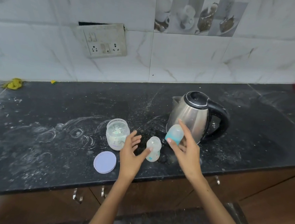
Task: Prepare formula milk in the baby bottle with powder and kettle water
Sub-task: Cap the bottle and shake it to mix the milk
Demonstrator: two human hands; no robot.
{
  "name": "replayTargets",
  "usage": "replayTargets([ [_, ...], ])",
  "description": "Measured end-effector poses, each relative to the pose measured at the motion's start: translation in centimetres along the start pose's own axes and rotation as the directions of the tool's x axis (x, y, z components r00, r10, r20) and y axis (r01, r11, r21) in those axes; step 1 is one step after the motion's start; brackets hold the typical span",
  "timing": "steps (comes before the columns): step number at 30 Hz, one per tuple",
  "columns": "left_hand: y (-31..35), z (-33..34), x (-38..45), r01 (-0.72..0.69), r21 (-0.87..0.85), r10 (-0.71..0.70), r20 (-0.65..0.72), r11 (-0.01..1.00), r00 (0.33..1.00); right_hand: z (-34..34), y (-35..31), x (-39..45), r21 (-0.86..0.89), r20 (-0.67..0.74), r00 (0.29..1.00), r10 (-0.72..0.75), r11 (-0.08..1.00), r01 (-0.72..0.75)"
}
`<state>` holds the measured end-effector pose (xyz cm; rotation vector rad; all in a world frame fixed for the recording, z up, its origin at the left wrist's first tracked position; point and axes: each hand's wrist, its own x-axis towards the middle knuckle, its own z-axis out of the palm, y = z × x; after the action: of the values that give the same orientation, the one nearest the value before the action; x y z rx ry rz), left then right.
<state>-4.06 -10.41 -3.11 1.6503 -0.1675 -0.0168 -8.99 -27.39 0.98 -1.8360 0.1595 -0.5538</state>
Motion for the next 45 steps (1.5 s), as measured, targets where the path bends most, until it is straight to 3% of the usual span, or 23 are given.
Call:
replayTargets([
  [4, -3.1, 1.0, 0.0, 0.019, 0.108, -0.031, 0.108, 0.994, 0.994, -0.5, 0.0, 0.4, 0.157, -0.036, 0.992, 0.122, 0.981, -0.115],
  [9, -3.2, 1.8, 1.7, -0.056, 0.114, 0.038, 0.155, 0.992, 0.987, 0.2, 0.2, 1.1, 0.155, 0.068, 0.989, 0.131, 0.978, -0.140],
  [12, -3.1, 2.0, 2.3, -0.061, 0.087, 0.043, 0.195, 0.994, 0.980, 1.0, 0.3, 1.6, 0.070, 0.161, 0.984, 0.081, 0.993, -0.094],
  [23, -2.6, 3.1, 1.6, -0.031, 0.035, 0.027, 0.112, 0.999, 0.993, 2.7, 1.0, 2.4, -0.270, 0.366, 0.930, 0.016, 0.959, 0.089],
  [29, -2.9, 3.2, 1.6, -0.052, -0.006, 0.052, 0.130, 0.999, 0.990, 2.6, 1.0, 2.6, -0.309, 0.390, 0.921, -0.013, 0.940, 0.144],
  [34, -3.1, 3.3, 1.6, -0.069, -0.015, 0.070, 0.126, 0.998, 0.990, 2.6, 1.1, 3.2, -0.319, 0.400, 0.916, 0.031, 0.942, 0.108],
  [37, -3.0, 3.3, 1.5, -0.066, -0.012, 0.067, 0.109, 0.998, 0.992, 3.3, 0.5, 3.1, -0.478, 0.289, 0.955, 0.072, 0.875, 0.079],
  [39, -3.0, 3.3, 1.4, -0.082, 0.009, 0.081, 0.098, 0.997, 0.992, 3.9, 0.1, 2.9, -0.636, 0.222, 0.971, 0.091, 0.768, 0.073],
  [41, -2.9, 3.2, 1.4, -0.088, 0.011, 0.086, 0.098, 0.996, 0.991, 3.9, 0.2, 3.0, -0.709, 0.227, 0.968, 0.110, 0.700, 0.086],
  [45, -2.8, 3.3, 1.4, -0.068, -0.035, 0.072, 0.106, 0.997, 0.992, 2.5, 0.6, 3.2, -0.430, 0.461, 0.863, 0.205, 0.903, 0.015],
])
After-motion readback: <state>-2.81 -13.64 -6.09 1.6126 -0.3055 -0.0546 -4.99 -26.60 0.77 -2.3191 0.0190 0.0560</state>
